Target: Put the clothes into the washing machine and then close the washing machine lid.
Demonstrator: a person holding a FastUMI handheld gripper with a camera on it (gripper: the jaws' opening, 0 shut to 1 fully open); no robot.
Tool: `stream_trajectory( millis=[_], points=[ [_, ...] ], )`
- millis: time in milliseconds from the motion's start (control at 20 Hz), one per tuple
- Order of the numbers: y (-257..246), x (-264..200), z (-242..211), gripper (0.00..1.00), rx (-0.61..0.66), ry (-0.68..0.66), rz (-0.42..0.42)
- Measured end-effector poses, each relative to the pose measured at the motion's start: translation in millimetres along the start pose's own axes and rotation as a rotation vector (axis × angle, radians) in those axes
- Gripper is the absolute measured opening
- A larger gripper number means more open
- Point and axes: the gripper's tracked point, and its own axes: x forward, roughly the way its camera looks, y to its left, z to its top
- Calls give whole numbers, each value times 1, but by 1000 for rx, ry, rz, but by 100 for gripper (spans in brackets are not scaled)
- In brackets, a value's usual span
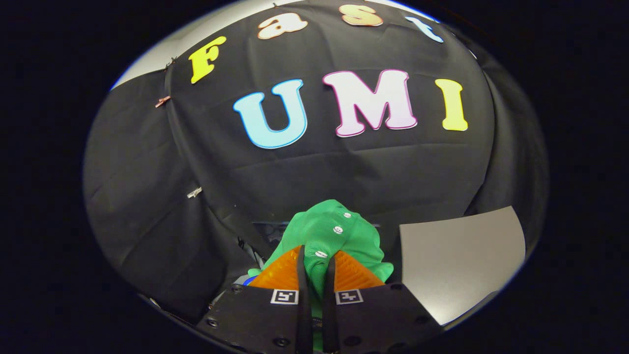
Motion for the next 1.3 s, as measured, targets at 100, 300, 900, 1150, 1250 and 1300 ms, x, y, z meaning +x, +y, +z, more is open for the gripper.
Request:
stream_trajectory(
  millis=[100, 300, 900, 1150, 1250, 1300],
  points=[
    [18, 17, -18, 12, -1, 27, 16],
    [36, 55, -55, 13, -2, 78, 17],
    [11, 164, -186, 13, -60, 219, -61],
    [-5, 192, -218, 13, -71, 216, -62],
    [-12, 204, -230, 13, -64, 219, -66],
    [-14, 210, -237, 13, -52, 226, -65]
  ],
)
